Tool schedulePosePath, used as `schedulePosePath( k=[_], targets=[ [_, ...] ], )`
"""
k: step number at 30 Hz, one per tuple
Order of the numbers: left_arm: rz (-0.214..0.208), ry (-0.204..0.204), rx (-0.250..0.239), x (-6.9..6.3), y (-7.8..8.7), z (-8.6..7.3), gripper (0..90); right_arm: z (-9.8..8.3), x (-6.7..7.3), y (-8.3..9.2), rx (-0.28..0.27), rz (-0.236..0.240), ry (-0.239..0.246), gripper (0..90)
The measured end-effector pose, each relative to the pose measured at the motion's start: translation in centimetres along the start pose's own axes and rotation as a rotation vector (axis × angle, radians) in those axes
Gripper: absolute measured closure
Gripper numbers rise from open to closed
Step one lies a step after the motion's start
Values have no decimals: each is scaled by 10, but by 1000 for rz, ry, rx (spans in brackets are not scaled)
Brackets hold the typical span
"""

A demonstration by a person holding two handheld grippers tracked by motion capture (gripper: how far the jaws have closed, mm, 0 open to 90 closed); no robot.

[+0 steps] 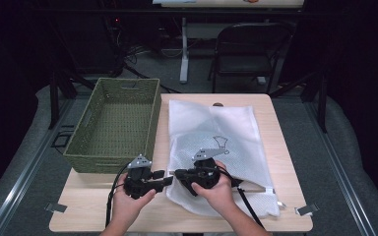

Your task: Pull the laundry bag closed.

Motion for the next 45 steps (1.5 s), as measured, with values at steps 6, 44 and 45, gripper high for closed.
schedulePosePath(
  k=[6, 44, 45],
  targets=[
    [-14, 10, 20, 3, -3, -2, 668, 0, 1, 0, 0, 3, 0, 871],
    [37, -7, -19, 3, 9, -4, 857, -19, -16, 47, 19, -64, 13, 872],
    [38, -8, -18, 3, 10, -4, 857, -19, -17, 49, 19, -66, 10, 871]
  ],
)
Point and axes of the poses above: each handheld gripper's, and its own axes: y roughly backward along the jaws, z roughly out of its top, x roughly to its left, the point moved 4 cm from there along -y, roughly forward along the jaws, and after that the axes turned 12 degrees about -z, right-handed, at the moved point
